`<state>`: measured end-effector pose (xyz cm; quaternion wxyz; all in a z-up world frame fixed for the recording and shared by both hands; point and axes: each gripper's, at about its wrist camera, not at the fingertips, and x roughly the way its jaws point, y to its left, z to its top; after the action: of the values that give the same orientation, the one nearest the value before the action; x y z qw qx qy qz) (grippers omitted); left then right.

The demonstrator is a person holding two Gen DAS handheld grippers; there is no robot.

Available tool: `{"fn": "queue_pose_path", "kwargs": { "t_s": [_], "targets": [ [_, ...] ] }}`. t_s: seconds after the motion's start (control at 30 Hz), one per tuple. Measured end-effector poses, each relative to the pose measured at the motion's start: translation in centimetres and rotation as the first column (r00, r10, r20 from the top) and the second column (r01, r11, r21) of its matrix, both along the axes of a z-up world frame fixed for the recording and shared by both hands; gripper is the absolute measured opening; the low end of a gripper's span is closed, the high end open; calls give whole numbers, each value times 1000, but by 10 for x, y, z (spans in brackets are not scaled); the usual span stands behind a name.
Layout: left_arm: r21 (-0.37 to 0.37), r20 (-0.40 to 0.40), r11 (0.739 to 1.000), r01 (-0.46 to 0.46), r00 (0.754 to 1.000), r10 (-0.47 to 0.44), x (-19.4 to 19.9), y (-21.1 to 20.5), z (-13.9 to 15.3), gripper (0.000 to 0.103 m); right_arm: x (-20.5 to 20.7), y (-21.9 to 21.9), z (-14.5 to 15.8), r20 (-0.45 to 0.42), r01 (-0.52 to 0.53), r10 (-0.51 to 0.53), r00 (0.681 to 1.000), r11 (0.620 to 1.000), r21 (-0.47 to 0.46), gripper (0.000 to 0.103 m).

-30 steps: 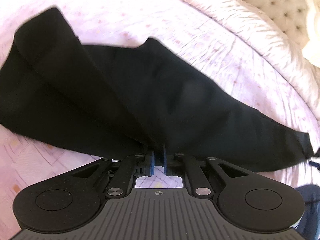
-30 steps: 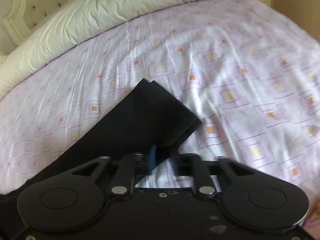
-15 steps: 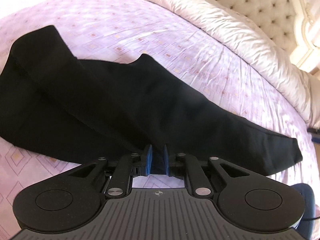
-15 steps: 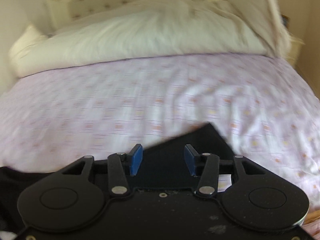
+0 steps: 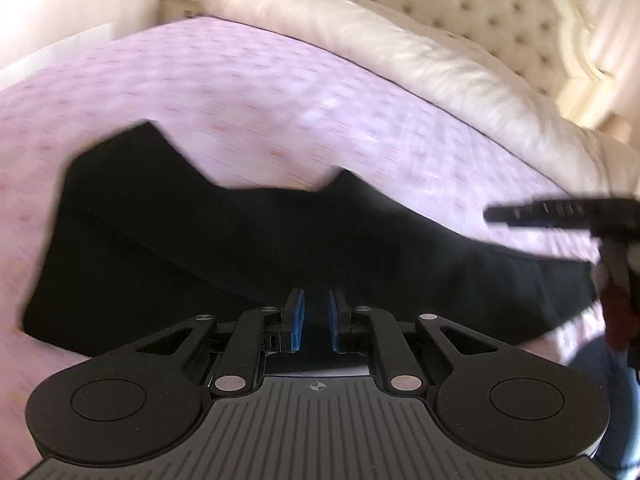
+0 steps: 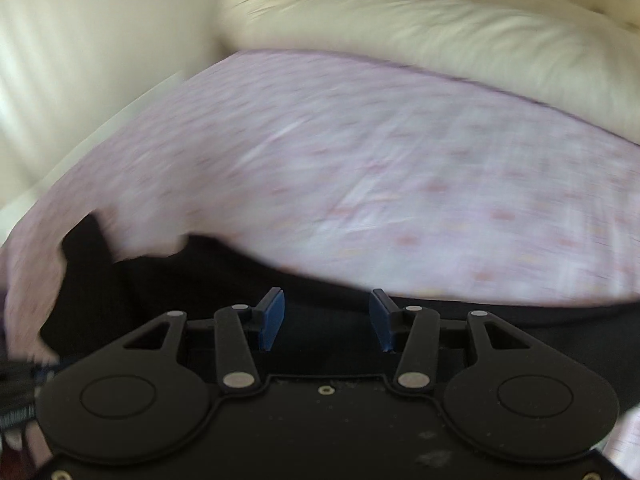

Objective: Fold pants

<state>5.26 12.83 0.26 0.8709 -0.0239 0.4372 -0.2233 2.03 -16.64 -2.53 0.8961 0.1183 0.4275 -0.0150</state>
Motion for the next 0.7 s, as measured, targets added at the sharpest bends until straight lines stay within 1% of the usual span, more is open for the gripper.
{"fn": "queue_pose_path", "kwargs": {
  "t_s": [0.1, 0.2, 0.33, 0.43, 0.47, 0.5, 0.53, 0.6, 0.67, 0.7],
  "targets": [
    [22, -16, 997, -69, 997, 69, 27, 37, -5, 13, 19, 43, -5, -1, -105, 105, 994, 994, 11, 50],
    [55, -30, 989, -140, 989, 142, 52, 67, -13, 13, 36, 80, -7, 5, -199, 199, 980, 980, 24, 50],
    [41, -98, 976, -215, 971, 218, 84, 106, -33, 13, 62, 114, -6, 28, -293, 292, 956, 955, 45, 51],
    [56, -127, 959, -278, 951, 283, 100, 126, -50, 12, 76, 137, -2, 58, -361, 358, 932, 931, 45, 53],
    [25, -139, 958, -284, 948, 285, 103, 134, -55, 12, 80, 145, -1, 67, -383, 379, 923, 923, 43, 54],
    [-22, -147, 957, -288, 948, 282, 105, 140, -56, 12, 87, 153, -1, 75, -405, 402, 913, 913, 40, 57],
    [-58, -161, 953, -298, 945, 286, 108, 147, -57, 12, 93, 162, 0, 83, -429, 425, 901, 903, 36, 58],
    [-94, -168, 948, -303, 944, 285, 109, 155, -58, 12, 103, 180, 0, 101, -479, 474, 875, 878, 27, 61],
    [-137, -188, 938, -319, 938, 292, 111, 160, -62, 12, 114, 196, -2, 114, -516, 512, 851, 856, 7, 69],
    [-158, -196, 932, -326, 936, 294, 111, 164, -62, 12, 119, 206, -3, 120, -532, 529, 840, 847, 0, 75]
  ]
}}
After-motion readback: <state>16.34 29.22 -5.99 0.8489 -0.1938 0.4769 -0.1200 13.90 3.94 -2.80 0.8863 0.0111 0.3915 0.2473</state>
